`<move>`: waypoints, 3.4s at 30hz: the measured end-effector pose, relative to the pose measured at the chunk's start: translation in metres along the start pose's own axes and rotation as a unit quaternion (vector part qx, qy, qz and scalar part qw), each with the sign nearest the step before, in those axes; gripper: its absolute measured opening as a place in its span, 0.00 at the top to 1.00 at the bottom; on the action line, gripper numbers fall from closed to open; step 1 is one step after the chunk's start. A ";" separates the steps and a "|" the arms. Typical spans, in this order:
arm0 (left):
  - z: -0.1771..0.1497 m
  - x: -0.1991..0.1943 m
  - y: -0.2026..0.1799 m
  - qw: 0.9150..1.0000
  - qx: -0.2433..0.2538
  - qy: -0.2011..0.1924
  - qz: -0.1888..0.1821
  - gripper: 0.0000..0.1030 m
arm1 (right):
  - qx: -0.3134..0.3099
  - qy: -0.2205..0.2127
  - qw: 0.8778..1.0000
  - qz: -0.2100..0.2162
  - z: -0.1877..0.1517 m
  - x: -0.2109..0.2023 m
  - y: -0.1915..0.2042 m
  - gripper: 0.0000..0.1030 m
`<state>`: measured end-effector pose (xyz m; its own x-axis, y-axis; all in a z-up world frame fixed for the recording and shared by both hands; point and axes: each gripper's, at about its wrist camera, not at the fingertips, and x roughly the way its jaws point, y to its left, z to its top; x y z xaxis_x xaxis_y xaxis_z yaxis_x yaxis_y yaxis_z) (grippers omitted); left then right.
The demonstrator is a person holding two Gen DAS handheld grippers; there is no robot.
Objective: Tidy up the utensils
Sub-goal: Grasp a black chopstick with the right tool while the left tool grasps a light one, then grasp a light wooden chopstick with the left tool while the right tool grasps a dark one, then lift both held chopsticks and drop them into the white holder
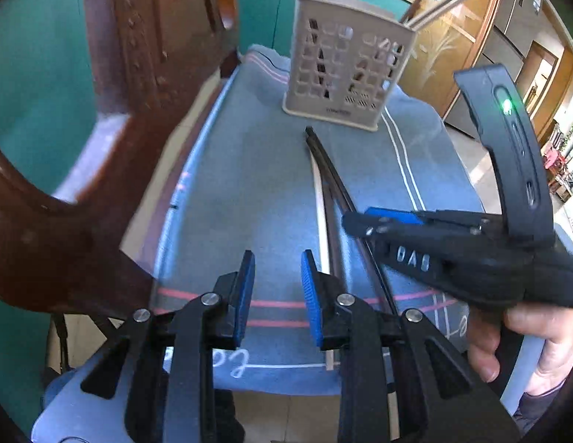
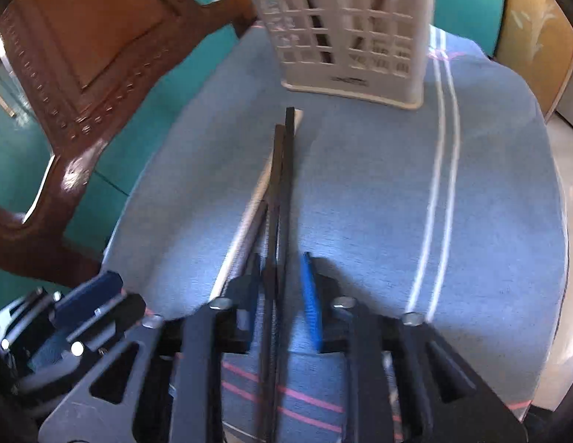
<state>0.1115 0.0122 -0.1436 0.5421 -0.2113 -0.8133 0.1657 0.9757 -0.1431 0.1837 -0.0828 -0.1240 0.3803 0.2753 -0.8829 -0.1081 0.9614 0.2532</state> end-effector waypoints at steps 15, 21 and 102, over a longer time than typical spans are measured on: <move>0.009 0.047 -0.029 0.998 0.033 0.051 -0.016 0.75 | 0.045 -0.053 0.997 -0.039 -0.015 -0.041 -0.058 0.86; 0.012 0.046 -0.005 0.997 -0.027 0.054 -0.048 0.87 | 0.023 -0.059 0.997 -0.036 -0.026 -0.049 -0.051 0.85; 0.250 -0.175 -0.050 0.955 0.025 -0.294 -0.007 0.93 | -0.079 -0.295 0.952 0.019 0.077 -0.301 -0.024 0.94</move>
<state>0.2139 -0.0137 0.1468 0.9065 -0.2336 -0.3518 0.2067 0.9719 -0.1127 0.1424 -0.1888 0.1657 0.8187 0.3059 -0.4860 -0.2504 0.9518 0.1772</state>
